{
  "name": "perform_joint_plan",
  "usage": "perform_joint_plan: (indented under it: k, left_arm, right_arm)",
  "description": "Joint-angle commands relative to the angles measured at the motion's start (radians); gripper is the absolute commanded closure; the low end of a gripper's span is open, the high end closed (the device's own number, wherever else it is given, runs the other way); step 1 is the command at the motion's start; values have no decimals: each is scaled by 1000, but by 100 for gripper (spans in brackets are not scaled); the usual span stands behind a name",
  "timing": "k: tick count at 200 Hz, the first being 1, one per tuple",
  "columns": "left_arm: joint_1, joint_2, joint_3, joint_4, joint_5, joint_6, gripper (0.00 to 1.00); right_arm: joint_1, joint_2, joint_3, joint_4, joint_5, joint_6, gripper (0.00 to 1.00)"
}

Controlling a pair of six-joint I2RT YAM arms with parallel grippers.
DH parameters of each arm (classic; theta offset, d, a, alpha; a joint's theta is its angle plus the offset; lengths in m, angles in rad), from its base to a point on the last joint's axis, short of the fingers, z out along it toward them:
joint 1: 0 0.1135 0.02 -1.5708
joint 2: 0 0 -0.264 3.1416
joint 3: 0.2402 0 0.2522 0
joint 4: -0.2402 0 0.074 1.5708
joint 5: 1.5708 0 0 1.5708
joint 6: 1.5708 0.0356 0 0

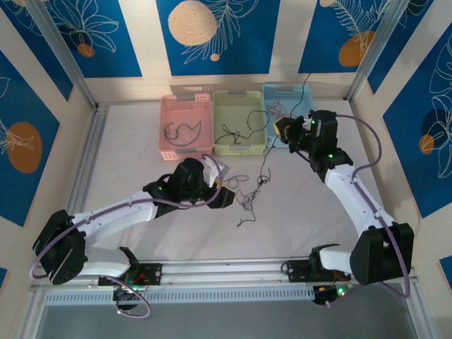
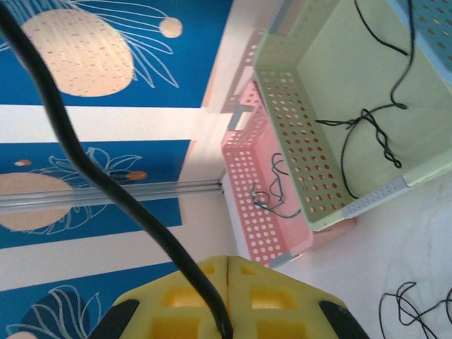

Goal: Untangle the cables

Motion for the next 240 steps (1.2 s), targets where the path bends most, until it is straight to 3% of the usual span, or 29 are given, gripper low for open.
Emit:
perform_joint_plan:
  k: [1,38,140,186,240]
  left_arm:
    - [-5,-10,-22,13,-60,65,39]
    - [2,-34,-61,88,-76,143,39]
    - [-12,43,-176,482,177,229,31]
    - [-37,95,-179,552,242,287,31]
    - [-45,196,-140,645,212,309,35]
  right_arm:
    - [-20,-11,53,-4,-157,-38,100]
    - [-13,-22,97,-44,-253,-25,100]
    - [75,-51,160,-43,-263,48,100]
    - [120,-40,181,-20,-255,78,100]
    - [164,-29,187,-19,-242,87,100]
